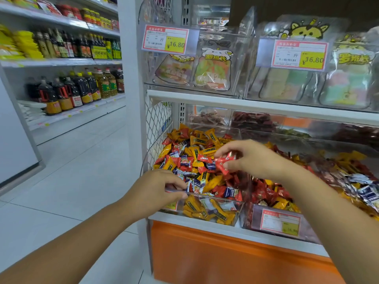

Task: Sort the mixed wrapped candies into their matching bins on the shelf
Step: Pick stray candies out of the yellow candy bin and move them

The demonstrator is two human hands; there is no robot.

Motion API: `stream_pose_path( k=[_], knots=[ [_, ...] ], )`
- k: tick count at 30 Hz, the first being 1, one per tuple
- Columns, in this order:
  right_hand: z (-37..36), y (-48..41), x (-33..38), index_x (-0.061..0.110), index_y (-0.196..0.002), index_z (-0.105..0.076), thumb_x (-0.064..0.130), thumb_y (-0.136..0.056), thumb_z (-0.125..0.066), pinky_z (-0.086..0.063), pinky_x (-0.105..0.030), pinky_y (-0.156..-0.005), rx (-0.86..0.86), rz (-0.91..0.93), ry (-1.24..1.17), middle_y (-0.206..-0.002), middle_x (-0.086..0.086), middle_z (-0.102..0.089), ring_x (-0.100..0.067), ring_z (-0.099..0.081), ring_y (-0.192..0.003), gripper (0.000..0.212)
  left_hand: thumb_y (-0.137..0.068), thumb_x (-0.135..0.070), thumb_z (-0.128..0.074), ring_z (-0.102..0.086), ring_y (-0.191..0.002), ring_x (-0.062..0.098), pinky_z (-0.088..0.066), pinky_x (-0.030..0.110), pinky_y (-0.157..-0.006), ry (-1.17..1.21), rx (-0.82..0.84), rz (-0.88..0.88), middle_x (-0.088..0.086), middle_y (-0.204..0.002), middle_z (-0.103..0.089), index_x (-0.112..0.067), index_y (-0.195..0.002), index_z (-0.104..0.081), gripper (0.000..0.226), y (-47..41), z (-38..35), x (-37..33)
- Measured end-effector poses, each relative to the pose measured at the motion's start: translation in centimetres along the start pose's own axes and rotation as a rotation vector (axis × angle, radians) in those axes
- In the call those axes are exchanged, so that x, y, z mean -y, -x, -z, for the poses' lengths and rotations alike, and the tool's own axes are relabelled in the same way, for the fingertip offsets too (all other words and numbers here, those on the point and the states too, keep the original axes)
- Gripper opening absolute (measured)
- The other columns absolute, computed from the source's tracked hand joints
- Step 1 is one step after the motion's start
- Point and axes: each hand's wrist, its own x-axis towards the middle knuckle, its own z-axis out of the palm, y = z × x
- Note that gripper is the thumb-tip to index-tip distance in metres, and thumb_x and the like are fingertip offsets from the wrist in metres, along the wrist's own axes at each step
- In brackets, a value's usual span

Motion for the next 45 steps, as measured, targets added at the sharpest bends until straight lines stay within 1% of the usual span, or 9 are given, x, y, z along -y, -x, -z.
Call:
stream_pose_path(
  k=[6,8,13,18,23,27,31,38,45],
  knots=[
    [4.2,1.5,-3.9,0.037,-0.092,-0.071,0.011,-0.081,-0.074,-0.05,-0.036,-0.089,-0.214,-0.11,-0.143,-0.108,0.014,-0.067,-0.014,-0.068,-0.082,0.028,-0.074,-0.03,-0.081,-0.06,-0.082,-0.002,-0.046,0.009,-0.067,0.122,0.014,0.042,-0.029,-0.086,-0.063,-0.035,-0.09,-0.073,0.018,-0.7,-0.1,0.2],
    [4.9,1.9,-5.3,0.039,-0.093,-0.071,0.013,-0.08,-0.076,-0.047,-0.04,-0.099,-0.244,-0.157,-0.146,-0.117,0.013,-0.064,-0.013,-0.065,-0.097,0.03,-0.073,-0.031,-0.081,-0.061,-0.081,-0.001,-0.047,0.01,-0.068,0.122,0.016,0.051,-0.029,-0.087,-0.063,-0.035,-0.09,-0.073,0.019,-0.8,-0.1,0.3],
    [5.8,2.6,-7.2,0.035,-0.106,-0.067,0.005,-0.081,-0.073,-0.042,-0.016,-0.081,-0.283,-0.19,-0.103,-0.119,0.009,-0.061,-0.008,-0.059,-0.103,0.04,-0.071,-0.033,-0.082,-0.06,-0.083,-0.001,-0.048,0.012,-0.07,0.122,0.023,0.068,-0.029,-0.09,-0.063,-0.037,-0.087,-0.073,0.019,-0.8,-0.1,0.2],
    [5.0,2.0,-5.8,0.036,-0.109,-0.068,0.02,-0.085,-0.071,-0.038,-0.023,-0.092,-0.283,-0.105,0.11,-0.116,0.016,-0.062,-0.005,-0.058,-0.105,0.029,-0.071,-0.034,-0.081,-0.06,-0.083,0.0,-0.048,0.011,-0.069,0.122,0.029,0.079,-0.027,-0.089,-0.063,-0.038,-0.089,-0.072,0.02,-0.8,0.0,0.2],
    [2.0,-1.6,-0.9,0.031,-0.112,-0.069,0.019,-0.09,-0.065,-0.041,-0.021,-0.091,0.099,0.038,0.303,-0.108,0.022,-0.061,0.001,-0.056,-0.103,0.025,-0.068,-0.043,-0.082,-0.059,-0.079,0.003,-0.051,0.016,-0.069,0.116,0.029,0.1,-0.022,-0.087,-0.064,-0.041,-0.093,-0.071,0.027,-1.0,0.1,0.6],
    [0.4,-4.9,0.6,0.029,-0.135,-0.054,0.017,-0.086,-0.069,-0.037,-0.025,-0.087,0.516,-0.084,0.743,-0.139,0.004,-0.05,-0.019,-0.048,-0.123,0.053,-0.068,-0.044,-0.082,-0.059,-0.079,0.005,-0.052,0.019,-0.069,0.111,0.042,0.109,-0.015,-0.09,-0.064,-0.042,-0.096,-0.07,0.031,-1.1,0.1,0.8],
    [-0.8,-6.0,1.0,0.037,-0.145,-0.037,0.025,-0.081,-0.075,-0.036,-0.03,-0.098,0.694,-0.134,0.921,-0.15,0.001,-0.037,-0.024,-0.037,-0.133,0.075,-0.068,-0.047,-0.081,-0.059,-0.078,0.003,-0.052,0.019,-0.069,0.099,0.05,0.096,-0.015,-0.09,-0.064,-0.042,-0.099,-0.07,0.033,-1.1,0.2,1.0],
    [-0.9,-5.4,-0.1,0.042,-0.137,-0.042,0.026,-0.077,-0.079,-0.04,-0.029,-0.085,0.65,-0.093,0.821,-0.133,0.003,-0.051,-0.024,-0.051,-0.113,0.072,-0.069,-0.049,-0.079,-0.057,-0.079,-0.002,-0.053,0.022,-0.07,0.068,0.057,0.093,-0.018,-0.09,-0.064,-0.041,-0.104,-0.068,0.037,-1.2,0.3,1.2],
    [-1.4,-5.1,0.3,0.029,-0.116,-0.054,0.022,-0.08,-0.075,-0.029,-0.024,-0.054,0.654,-0.05,0.805,-0.073,0.018,-0.041,-0.003,-0.04,-0.067,0.042,-0.068,-0.05,-0.079,-0.056,-0.081,-0.004,-0.051,0.016,-0.067,0.069,0.063,0.088,-0.019,-0.09,-0.064,-0.043,-0.101,-0.067,0.035,-1.2,0.2,1.3]
  ],
)
